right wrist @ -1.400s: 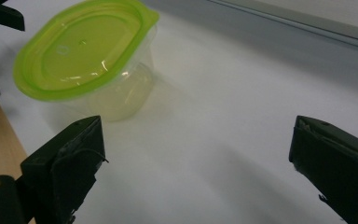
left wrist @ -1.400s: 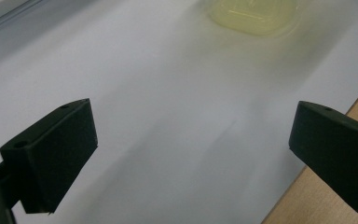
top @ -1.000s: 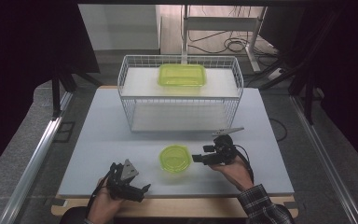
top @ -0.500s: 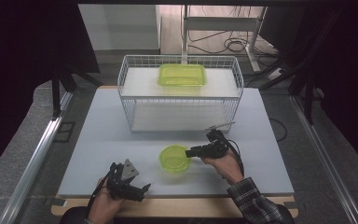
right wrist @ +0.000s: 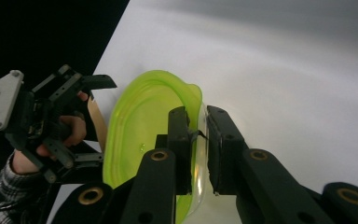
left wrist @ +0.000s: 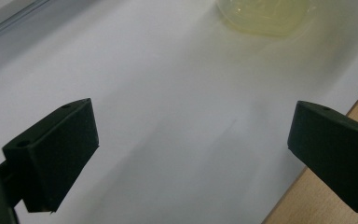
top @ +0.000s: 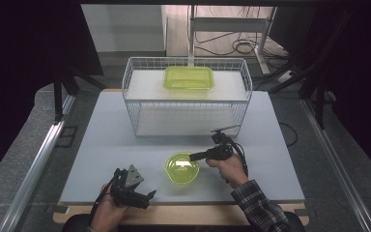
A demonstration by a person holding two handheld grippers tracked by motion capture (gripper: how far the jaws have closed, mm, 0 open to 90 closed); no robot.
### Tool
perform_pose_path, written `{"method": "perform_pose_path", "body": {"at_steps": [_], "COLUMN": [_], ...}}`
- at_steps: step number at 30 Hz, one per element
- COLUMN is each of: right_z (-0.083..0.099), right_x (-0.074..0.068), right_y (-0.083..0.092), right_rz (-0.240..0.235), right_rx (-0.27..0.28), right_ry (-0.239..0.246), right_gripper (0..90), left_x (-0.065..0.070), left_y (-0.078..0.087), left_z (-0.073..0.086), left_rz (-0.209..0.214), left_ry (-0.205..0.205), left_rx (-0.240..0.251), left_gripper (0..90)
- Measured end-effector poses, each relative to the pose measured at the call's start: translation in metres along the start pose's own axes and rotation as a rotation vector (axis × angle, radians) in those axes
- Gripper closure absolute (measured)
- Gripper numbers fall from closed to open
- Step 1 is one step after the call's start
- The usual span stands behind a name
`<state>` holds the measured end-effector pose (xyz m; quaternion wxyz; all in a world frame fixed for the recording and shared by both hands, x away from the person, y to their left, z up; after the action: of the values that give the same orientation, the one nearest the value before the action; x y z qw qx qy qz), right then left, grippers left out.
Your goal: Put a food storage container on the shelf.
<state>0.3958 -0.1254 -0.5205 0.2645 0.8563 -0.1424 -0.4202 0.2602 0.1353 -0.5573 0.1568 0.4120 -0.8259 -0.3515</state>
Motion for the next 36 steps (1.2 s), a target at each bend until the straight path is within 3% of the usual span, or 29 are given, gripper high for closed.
{"method": "perform_pose_path", "body": {"at_steps": [4, 13, 36], "right_z": [0.0, -0.005, -0.013], "right_x": [-0.004, -0.01, -0.013], "right_y": [0.002, 0.017, 0.039], "right_rz": [-0.007, -0.035, -0.006], "right_rx": [-0.002, 0.055, 0.109], "right_ry": [-0.003, -0.015, -0.007], "right_gripper": [81.5, 81.8, 83.8], "left_x": [-0.001, -0.002, -0.002], "left_y": [0.001, 0.002, 0.001], "left_z": [0.0, -0.001, -0.001], "left_rz": [-0.002, 0.002, 0.006], "left_ry": [0.003, 0.027, 0.026], "left_rx": [0.005, 0.016, 0.009], "left_gripper": [1.5, 1.3, 1.4]}}
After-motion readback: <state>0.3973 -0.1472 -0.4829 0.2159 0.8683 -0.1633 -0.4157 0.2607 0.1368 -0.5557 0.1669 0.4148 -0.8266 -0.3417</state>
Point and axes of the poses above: each handheld gripper's, and its own axes: y roughly backward along the jaws, z roughly out of its underside, x roughly to its right, the point moved 4 cm from there along -y, roughly forward along the jaws, and after that the axes turned 4 degrees about y, right-handed, at the moved point
